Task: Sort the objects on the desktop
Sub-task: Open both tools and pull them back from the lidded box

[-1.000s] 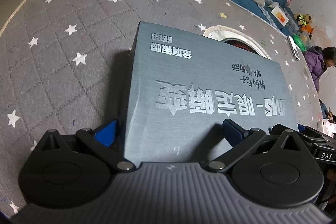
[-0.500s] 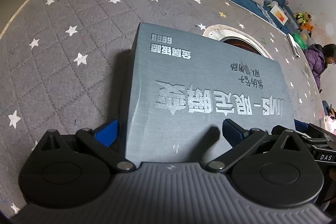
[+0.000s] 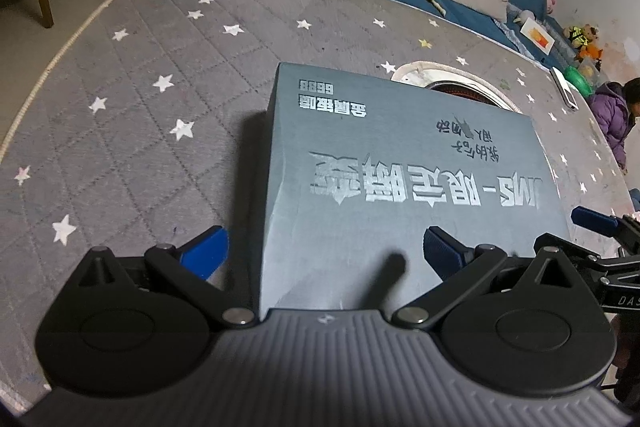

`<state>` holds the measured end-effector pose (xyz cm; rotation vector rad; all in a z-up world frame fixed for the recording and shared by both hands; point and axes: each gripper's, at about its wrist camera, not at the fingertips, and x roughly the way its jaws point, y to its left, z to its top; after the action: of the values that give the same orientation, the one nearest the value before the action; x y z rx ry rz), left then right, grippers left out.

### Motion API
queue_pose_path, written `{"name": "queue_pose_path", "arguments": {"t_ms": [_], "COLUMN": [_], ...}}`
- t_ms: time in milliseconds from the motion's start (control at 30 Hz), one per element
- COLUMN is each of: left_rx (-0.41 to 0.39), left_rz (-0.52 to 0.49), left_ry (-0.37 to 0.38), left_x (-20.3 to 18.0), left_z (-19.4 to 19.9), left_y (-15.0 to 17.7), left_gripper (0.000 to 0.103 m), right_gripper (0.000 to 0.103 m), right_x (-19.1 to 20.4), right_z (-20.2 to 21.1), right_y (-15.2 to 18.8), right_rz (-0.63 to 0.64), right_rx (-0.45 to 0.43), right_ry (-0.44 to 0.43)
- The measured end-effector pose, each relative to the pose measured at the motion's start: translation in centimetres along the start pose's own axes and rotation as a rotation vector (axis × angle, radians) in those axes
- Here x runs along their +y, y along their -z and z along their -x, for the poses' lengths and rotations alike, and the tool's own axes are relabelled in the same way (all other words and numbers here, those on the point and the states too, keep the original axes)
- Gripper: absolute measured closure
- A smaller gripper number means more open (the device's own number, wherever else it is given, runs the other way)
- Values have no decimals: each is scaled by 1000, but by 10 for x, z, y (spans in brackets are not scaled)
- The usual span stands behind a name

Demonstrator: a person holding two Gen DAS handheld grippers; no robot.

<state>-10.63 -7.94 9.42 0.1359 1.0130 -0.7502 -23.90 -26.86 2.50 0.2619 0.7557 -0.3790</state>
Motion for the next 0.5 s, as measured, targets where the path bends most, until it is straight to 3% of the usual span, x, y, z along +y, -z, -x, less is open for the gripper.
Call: {"name": "queue_pose_path", "arguments": {"t_ms": [500], "left_rx": [-96], "left_rz": [-24], "left_ry": [-76], "left_x": [-5], "left_z": [40], "left_y": [46], "left_gripper": [0], "right_gripper": [0], "right_x": [31], "right_z": [32], "right_y": [31], "right_rz": [69], "right_rx": [-24], "right_ry": [0]}}
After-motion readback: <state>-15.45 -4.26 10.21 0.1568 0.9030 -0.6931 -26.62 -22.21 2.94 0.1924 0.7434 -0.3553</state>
